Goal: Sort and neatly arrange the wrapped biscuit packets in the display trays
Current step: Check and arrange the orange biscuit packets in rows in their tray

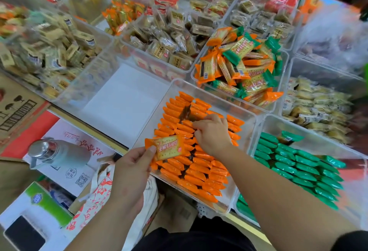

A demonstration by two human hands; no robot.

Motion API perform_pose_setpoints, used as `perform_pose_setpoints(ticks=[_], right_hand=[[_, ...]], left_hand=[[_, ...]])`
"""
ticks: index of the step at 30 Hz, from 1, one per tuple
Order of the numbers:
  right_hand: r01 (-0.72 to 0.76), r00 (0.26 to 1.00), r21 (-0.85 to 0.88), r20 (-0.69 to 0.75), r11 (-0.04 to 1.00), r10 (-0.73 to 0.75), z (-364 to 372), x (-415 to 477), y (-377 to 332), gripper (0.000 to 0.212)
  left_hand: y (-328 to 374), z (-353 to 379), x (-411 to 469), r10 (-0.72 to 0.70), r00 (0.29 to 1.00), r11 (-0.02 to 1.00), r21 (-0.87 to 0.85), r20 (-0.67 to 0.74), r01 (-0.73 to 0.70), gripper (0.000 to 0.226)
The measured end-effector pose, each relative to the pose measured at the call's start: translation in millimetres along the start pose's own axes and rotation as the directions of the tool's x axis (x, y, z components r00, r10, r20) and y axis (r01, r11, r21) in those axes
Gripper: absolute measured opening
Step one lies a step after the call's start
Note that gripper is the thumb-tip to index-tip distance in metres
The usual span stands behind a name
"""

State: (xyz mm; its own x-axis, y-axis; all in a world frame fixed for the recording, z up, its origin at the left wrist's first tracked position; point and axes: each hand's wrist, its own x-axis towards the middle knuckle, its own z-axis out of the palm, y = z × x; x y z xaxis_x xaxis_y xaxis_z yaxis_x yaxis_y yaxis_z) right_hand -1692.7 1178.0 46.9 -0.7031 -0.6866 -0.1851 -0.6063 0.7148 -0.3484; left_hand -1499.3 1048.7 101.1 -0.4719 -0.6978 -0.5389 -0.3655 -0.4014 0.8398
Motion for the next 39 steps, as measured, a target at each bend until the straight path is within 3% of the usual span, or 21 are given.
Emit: perform_pose_setpoints(ticks=[2, 5, 11, 16, 24, 30, 33, 39], right_hand=[[0.008, 0.999, 0.101, -0.032, 0.995, -0.005, -7, -15, -1, 0.045], [0.017, 0.994, 0.329, -0.11, 0.944, 0.02, -19, -48, -8, 0.03], [-0.15, 0.989, 0.676, 0.094, 0.722, 0.118, -54, -113, -26, 0.018], [-0.199, 0.965, 0.903, 0.113, 0.38, 0.235, -73, -149, -34, 0.006], [-0.186, 0.972, 0.976, 0.166, 0.116, 0.164, -93, -190, -36, 0.009], [-0.107, 0.978, 0.986, 0.081, 0.129, 0.19, -95, -209, -37, 0.001], [-0.127, 0.97, 0.989, 0.108, 0.074, 0.218, -94, -213, -32, 0.002], [-0.163, 0.955, 0.986, 0.166, -0.035, 0.245, -92, -220, -28, 0.024]], left_hand=[[1, 1, -7, -0.007, 0.999, 1.0, 0.0, 0.033, 0.007, 0.02], [6, 3, -22, -0.023, 0.995, 1.0, -0.005, 0.101, 0.024, 0.017], [18, 4, -51, -0.005, 0.982, 1.0, -0.013, 0.191, 0.007, 0.009], [24, -2, -70, 0.084, 0.964, 0.994, 0.053, 0.254, -0.101, 0.008], [34, -20, -94, 0.129, 0.954, 0.987, 0.053, 0.269, -0.149, 0.013], [37, -24, -110, 0.02, 0.937, 1.0, -0.003, 0.348, -0.021, 0.021], [40, -21, -117, -0.017, 0.928, 1.0, -0.011, 0.372, 0.023, 0.023], [50, -12, -133, 0.048, 0.93, 0.997, 0.039, 0.365, -0.066, 0.005]])
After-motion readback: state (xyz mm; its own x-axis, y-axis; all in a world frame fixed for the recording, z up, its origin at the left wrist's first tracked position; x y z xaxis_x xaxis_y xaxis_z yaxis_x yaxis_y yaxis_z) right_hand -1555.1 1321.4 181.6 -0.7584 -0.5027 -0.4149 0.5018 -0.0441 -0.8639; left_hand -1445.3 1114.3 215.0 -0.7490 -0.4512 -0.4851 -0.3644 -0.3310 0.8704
